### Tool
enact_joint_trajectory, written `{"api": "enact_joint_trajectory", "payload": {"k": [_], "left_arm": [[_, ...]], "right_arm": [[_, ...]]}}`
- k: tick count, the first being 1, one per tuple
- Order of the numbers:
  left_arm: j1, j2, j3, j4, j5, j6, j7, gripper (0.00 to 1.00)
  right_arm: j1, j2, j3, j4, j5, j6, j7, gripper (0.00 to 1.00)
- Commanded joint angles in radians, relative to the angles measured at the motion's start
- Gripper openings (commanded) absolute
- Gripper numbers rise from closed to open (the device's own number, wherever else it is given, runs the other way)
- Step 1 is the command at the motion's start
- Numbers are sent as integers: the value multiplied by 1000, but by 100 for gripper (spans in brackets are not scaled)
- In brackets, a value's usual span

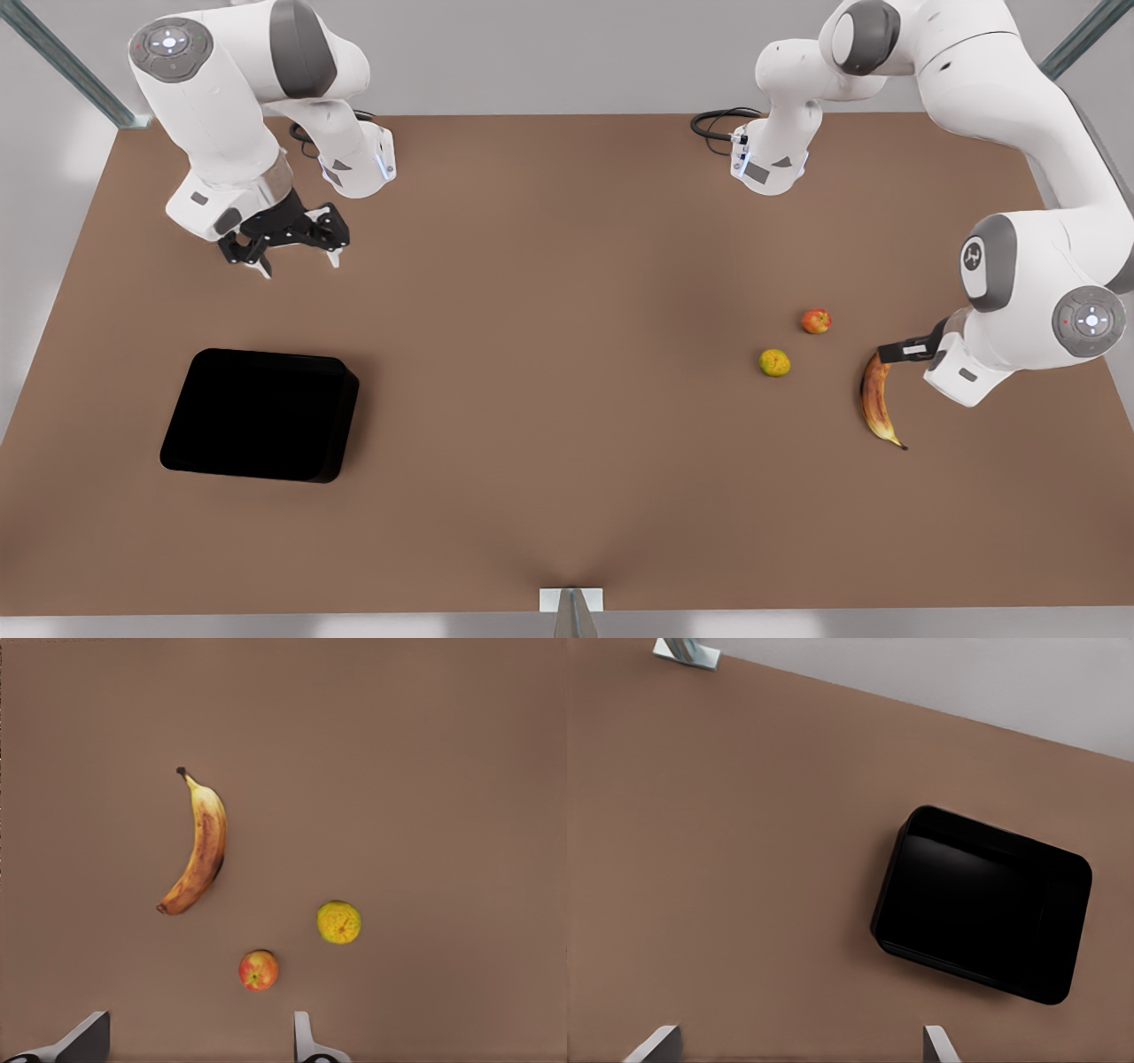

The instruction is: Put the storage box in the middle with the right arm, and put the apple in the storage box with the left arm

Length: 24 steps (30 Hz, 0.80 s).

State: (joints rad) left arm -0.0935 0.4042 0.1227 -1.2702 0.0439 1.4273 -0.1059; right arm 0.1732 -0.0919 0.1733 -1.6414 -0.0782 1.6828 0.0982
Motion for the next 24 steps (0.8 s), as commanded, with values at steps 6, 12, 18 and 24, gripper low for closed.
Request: {"api": "enact_joint_trajectory", "payload": {"k": [6, 12, 18, 24], "left_arm": [[-2, -68, -6, -58, 4, -42, -8, 100], [-2, -229, -127, -321, 4, 25, -121, 100], [31, -191, -176, -477, -32, 111, -114, 100], [115, -197, -175, -686, -45, 259, -25, 100]], "right_arm": [[0, 213, 0, 2, -9, 179, 80, 100], [-1, 406, -2, 78, -92, 293, 100, 100], [-64, 474, -23, 18, -146, 362, 87, 100], [-55, 598, -66, -29, -144, 354, 104, 100]]}}
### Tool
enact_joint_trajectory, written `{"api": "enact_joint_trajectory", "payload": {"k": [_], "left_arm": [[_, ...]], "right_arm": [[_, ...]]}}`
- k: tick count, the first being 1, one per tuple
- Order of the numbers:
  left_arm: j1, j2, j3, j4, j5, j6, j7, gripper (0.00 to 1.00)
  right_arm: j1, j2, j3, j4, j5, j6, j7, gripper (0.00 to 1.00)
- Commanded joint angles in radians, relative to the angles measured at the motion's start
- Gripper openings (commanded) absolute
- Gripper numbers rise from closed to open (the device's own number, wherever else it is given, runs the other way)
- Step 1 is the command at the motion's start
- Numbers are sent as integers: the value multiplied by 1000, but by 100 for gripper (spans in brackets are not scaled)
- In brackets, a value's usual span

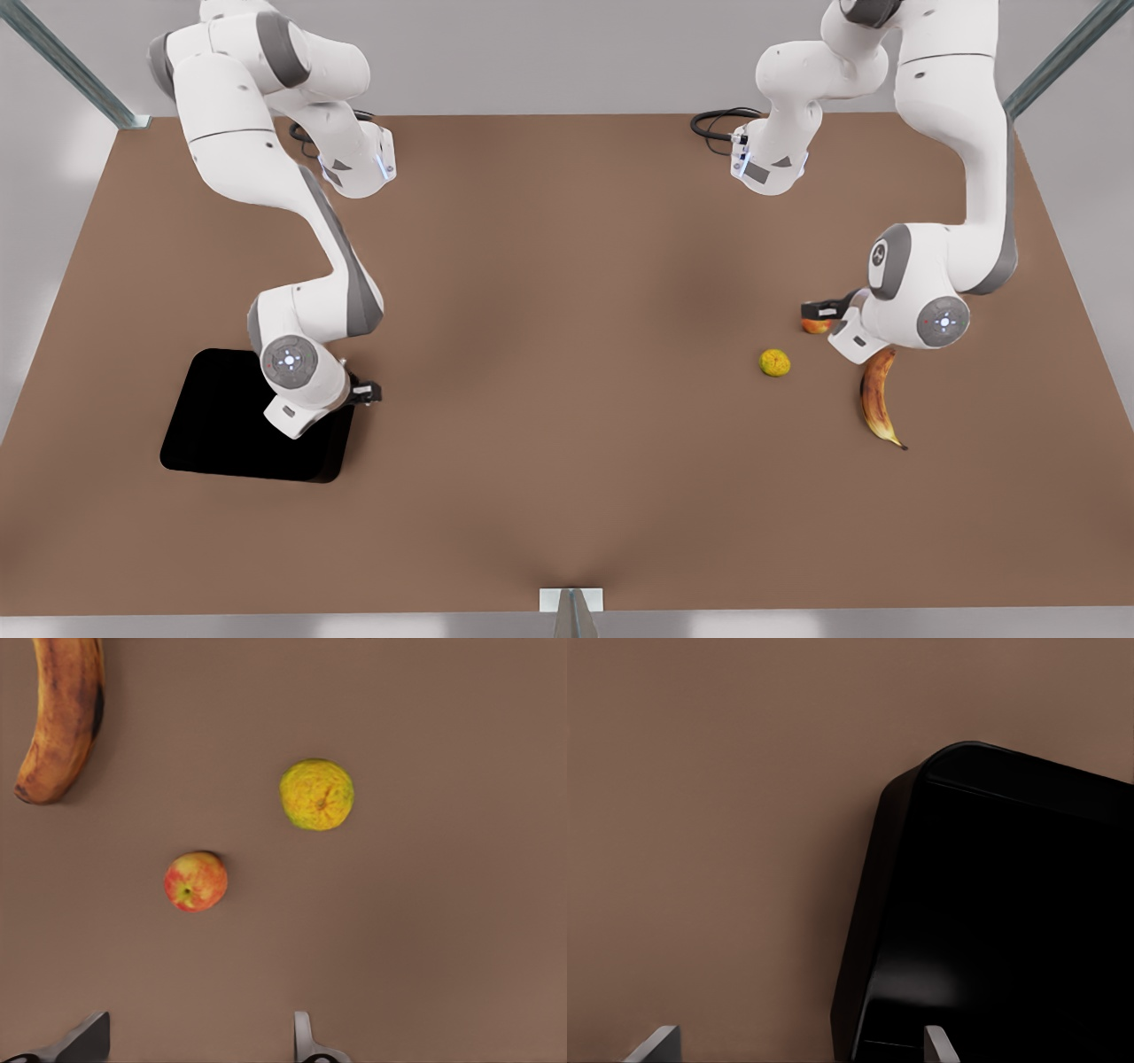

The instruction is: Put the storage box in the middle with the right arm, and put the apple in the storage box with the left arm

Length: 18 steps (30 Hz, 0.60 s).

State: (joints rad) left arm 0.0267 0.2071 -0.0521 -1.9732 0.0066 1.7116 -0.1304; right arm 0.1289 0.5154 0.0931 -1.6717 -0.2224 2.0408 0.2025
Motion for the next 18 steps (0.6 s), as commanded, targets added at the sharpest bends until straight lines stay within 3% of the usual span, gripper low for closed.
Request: {"api": "enact_joint_trajectory", "payload": {"k": [1, 6, 10, 15, 18], "left_arm": [[-1, 0, 0, -9, -8, 16, 2, 100], [18, 41, 5, -41, -4, 167, 21, 100], [91, 28, 6, -184, -2, 359, 100, 100], [120, 40, 1, -188, -2, 361, 106, 100], [162, 132, 3, -116, -8, 325, 156, 100]], "right_arm": [[6, 3, -6, 0, 0, 1, 0, 100], [35, 15, -58, 1, 0, 68, -15, 100], [25, 80, -78, 3, 0, 160, -17, 100], [20, 92, -93, 3, -2, 179, -28, 100], [18, 110, -102, 4, -2, 179, -28, 100]]}}
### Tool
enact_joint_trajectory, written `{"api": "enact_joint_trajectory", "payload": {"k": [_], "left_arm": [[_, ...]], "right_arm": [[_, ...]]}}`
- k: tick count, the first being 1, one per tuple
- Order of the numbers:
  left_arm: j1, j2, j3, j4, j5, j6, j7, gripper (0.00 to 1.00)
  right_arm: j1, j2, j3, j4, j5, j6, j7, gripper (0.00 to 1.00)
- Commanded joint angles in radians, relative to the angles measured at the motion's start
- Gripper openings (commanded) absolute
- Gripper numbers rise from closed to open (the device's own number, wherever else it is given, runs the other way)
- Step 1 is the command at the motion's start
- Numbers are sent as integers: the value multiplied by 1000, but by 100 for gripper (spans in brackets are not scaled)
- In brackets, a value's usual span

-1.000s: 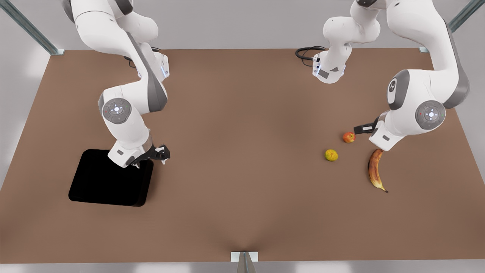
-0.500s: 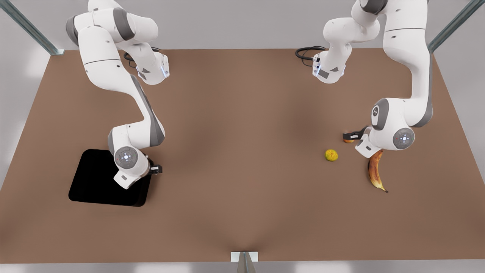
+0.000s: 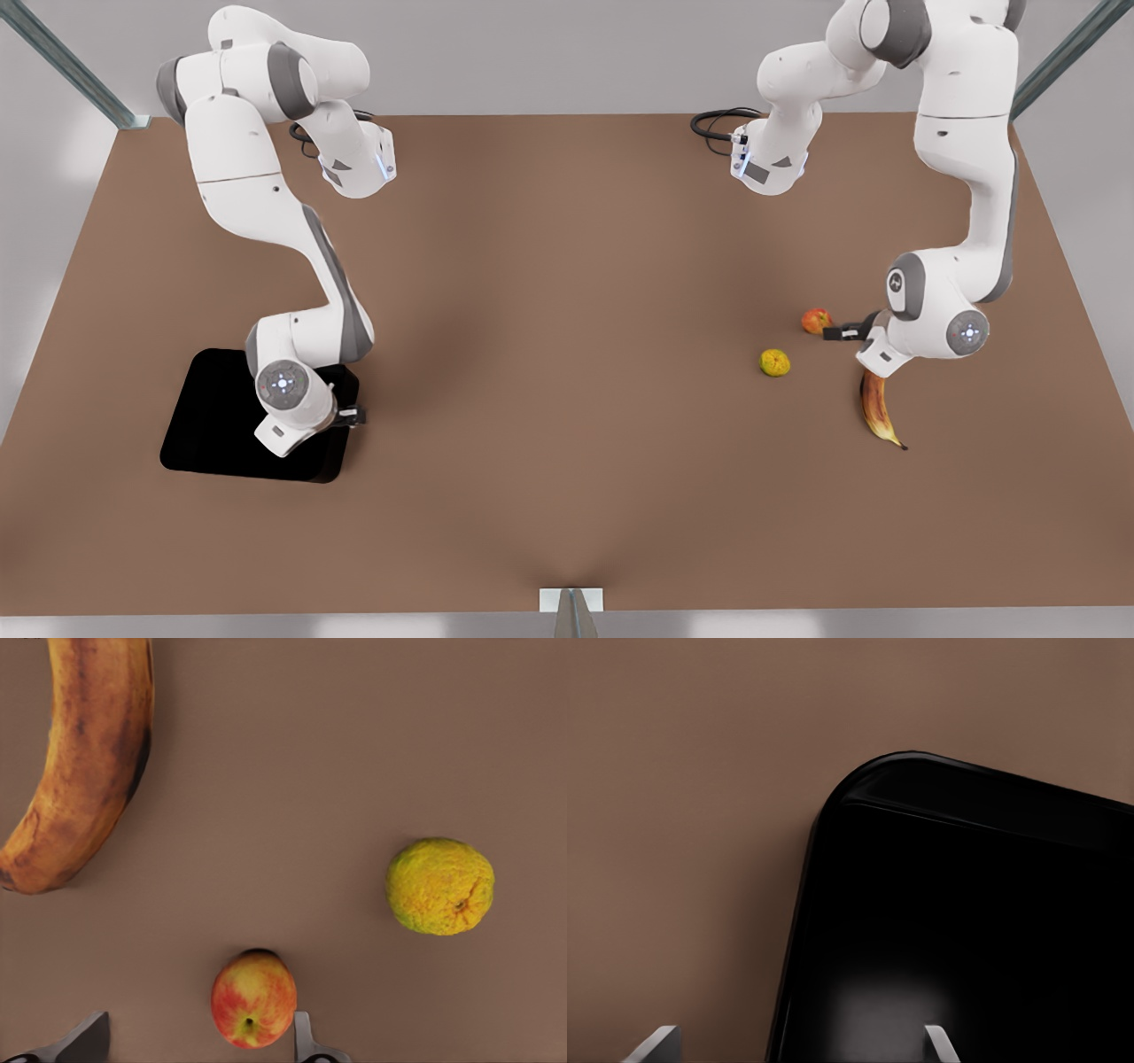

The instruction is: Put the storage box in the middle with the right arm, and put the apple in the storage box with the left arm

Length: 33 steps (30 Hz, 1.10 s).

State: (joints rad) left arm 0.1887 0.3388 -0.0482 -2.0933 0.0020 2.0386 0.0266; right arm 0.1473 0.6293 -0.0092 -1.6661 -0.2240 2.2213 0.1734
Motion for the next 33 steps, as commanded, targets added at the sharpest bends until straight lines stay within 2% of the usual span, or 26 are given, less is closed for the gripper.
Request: {"api": "enact_joint_trajectory", "payload": {"k": [1, 3, 4, 7, 8, 9, 24, 33], "left_arm": [[0, 0, 1, -2, -3, 2, 1, 100], [-8, -26, -1, -68, 1, 40, 1, 100], [-11, -55, -5, -100, 0, 41, -5, 100], [-11, -73, -10, -145, 0, 78, -5, 100], [-9, -73, -10, -160, 0, 104, -4, 100], [-9, -72, -10, -166, 1, 114, -2, 100], [9, -75, -10, -225, 7, 215, 15, 100], [-3, -47, -10, -223, -3, 244, 13, 100]], "right_arm": [[0, 1, 0, 0, 0, 1, 0, 100], [2, 17, 0, -1, -3, 27, 0, 100], [2, 24, 0, -3, -3, 26, 1, 87], [0, 27, 0, -3, -3, 26, 0, 60], [0, 27, -2, -3, -2, 23, -25, 39], [-2, 26, -2, -1, -2, 20, -37, 22], [8, -20, -2, 9, 6, 11, -38, 21], [51, -77, 81, 20, 35, -6, -14, 21]]}}
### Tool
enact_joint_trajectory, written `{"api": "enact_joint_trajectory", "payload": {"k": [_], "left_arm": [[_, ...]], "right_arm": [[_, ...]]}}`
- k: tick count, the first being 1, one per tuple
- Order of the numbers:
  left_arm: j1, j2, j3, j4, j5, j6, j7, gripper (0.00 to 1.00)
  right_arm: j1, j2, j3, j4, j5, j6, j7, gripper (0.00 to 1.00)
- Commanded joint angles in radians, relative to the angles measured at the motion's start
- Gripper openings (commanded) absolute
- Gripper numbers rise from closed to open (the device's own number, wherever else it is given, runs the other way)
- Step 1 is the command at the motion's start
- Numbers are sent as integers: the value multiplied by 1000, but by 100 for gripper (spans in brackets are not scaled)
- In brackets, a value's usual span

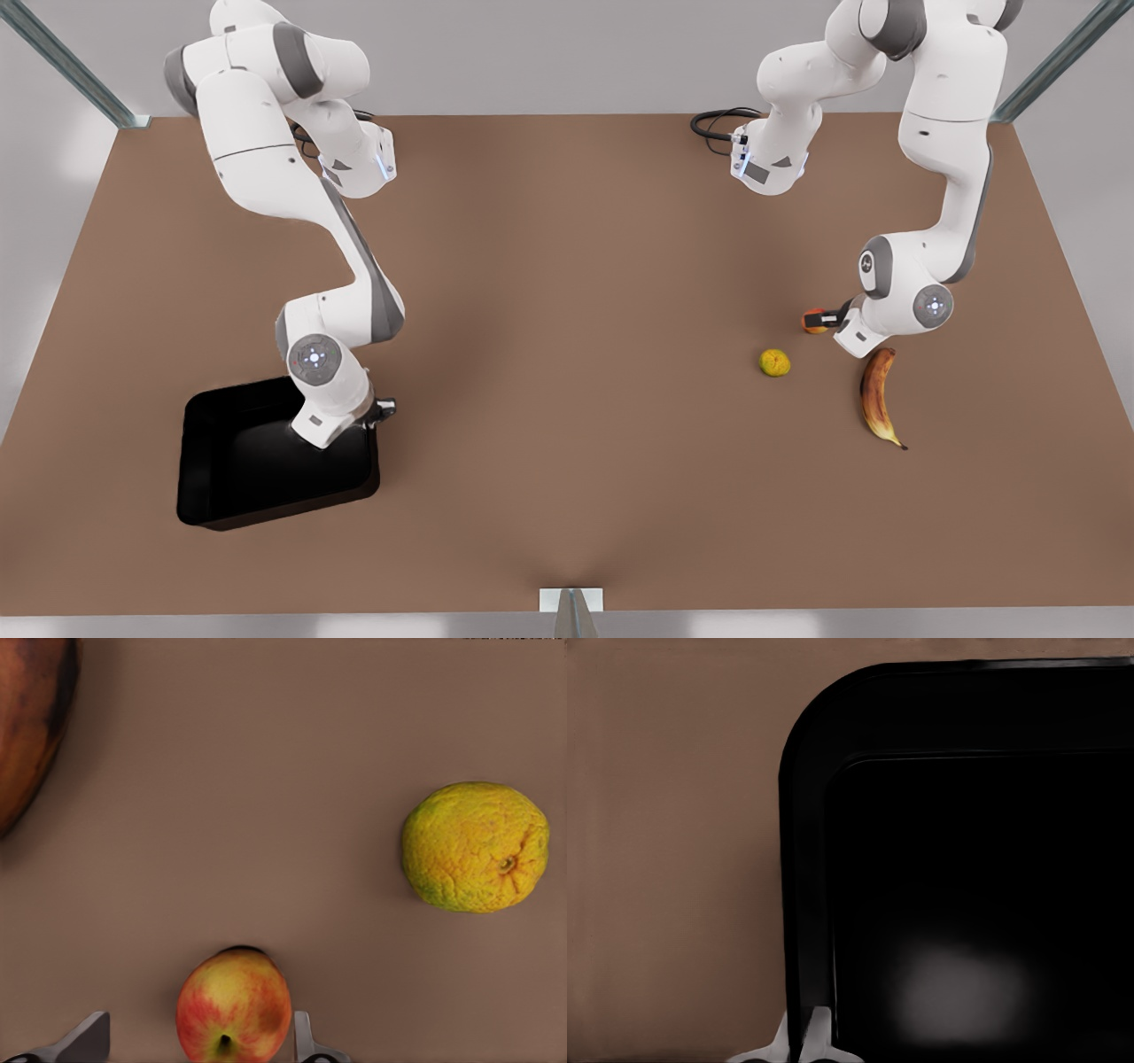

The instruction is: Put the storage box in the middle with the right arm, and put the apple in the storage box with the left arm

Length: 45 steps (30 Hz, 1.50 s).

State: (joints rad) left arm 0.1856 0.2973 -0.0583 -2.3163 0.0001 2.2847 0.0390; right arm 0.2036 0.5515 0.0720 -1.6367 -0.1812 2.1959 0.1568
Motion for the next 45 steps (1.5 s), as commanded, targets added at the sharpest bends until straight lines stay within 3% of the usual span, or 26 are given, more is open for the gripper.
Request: {"api": "enact_joint_trajectory", "payload": {"k": [1, 17, 19, 20, 28, 31, 35, 42, 43, 44, 45], "left_arm": [[-2, 5, 0, 0, -3, 5, -1, 100], [-23, 19, 0, -58, -20, 61, -10, 98], [-23, 19, 0, -63, -20, 65, -10, 90], [-23, 19, 0, -64, -20, 70, -10, 78], [-21, 40, 2, -63, -20, 94, -10, 81], [-21, 40, 2, -64, -20, 94, -10, 70], [-21, 40, 2, -64, -20, 94, -10, 69], [-25, 39, 2, -64, -20, 94, -10, 69], [-25, 39, 2, -64, -20, 94, -10, 69], [-25, 39, 0, -64, -20, 94, -10, 68], [-25, 39, 0, -64, -20, 94, -10, 68]], "right_arm": [[6, -1, 0, 3, -6, -8, 13, 21], [284, 1, 37, 90, -6, -24, 501, 21], [307, 18, 40, 115, -4, -21, 503, 21], [322, 36, 46, 136, -8, -19, 558, 21], [493, 130, 45, 290, -8, -12, 785, 21], [566, 177, 45, 365, -9, -10, 895, 21], [625, 266, 45, 488, -9, -7, 958, 21], [688, 335, 43, 525, -11, 110, 1001, 21], [686, 334, 42, 520, -11, 110, 1001, 94], [686, 329, 42, 514, -14, 110, 1000, 100], [686, 328, 42, 512, -17, 111, 998, 100]]}}
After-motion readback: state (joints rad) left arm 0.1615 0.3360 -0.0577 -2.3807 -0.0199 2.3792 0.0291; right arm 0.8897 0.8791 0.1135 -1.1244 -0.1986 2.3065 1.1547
